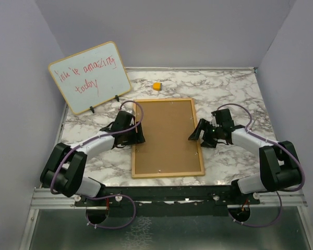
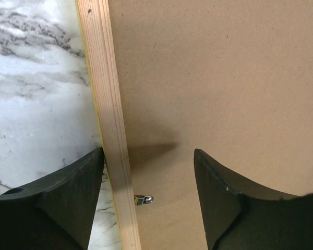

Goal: Take the photo out of the frame
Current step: Adjust the photo frame at the center of the board, then move the screwdriver to the center of the board.

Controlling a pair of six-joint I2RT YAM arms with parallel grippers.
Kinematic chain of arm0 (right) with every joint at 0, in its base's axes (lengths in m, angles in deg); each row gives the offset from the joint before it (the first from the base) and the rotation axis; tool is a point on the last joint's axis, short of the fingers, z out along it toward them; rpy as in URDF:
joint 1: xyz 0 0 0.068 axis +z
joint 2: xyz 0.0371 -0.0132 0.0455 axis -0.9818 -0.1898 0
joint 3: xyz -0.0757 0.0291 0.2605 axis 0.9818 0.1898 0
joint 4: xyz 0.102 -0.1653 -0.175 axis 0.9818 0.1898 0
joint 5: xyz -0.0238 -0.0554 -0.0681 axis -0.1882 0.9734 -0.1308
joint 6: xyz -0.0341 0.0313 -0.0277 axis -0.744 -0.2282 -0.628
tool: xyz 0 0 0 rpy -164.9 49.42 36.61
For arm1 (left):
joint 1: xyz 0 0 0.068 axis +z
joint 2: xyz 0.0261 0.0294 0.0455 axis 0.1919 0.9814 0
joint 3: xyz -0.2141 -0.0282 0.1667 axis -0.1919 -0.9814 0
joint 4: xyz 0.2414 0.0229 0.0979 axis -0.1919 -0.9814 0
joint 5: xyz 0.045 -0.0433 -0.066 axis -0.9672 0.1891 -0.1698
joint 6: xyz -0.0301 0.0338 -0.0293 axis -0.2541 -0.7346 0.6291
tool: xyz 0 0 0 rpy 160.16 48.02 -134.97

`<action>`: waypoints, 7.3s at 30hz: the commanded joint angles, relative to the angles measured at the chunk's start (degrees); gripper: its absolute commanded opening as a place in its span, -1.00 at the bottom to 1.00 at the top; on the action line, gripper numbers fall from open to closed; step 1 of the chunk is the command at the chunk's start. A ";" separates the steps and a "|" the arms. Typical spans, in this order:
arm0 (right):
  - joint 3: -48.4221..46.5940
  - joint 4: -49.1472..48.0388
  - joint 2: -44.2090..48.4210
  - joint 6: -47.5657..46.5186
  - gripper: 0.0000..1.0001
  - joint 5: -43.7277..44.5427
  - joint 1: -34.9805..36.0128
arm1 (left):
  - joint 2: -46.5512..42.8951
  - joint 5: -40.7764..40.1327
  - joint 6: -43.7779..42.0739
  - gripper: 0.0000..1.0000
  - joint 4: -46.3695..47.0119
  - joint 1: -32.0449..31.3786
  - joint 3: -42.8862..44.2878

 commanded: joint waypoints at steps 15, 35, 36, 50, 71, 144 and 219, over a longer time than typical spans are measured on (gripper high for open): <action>7.46 8.36 7.15 -0.49 0.61 -2.36 1.38 | -7.53 2.57 9.91 0.40 -0.78 -6.65 -8.71; 4.33 6.72 4.47 1.35 0.66 -2.28 1.38 | -7.27 -0.39 7.88 0.48 -3.08 -6.63 -10.46; 4.06 6.94 4.54 1.45 0.66 -2.03 1.38 | -7.30 -0.53 7.76 0.49 -3.14 -6.60 -10.16; 2.53 10.96 8.11 0.63 0.94 4.06 1.39 | -9.98 -5.25 8.13 0.61 -6.98 -6.63 -7.75; 1.00 6.49 3.82 1.48 0.96 -3.54 1.38 | -7.88 -0.92 8.54 0.46 -2.62 -6.61 -7.62; -26.74 25.12 -4.90 -6.75 0.66 31.12 -33.68 | -24.33 -29.43 1.76 0.98 -18.84 -6.30 0.02; -21.19 16.45 -20.23 -12.39 -0.32 28.65 -24.30 | -23.97 -31.26 0.09 0.98 -20.20 -6.30 1.13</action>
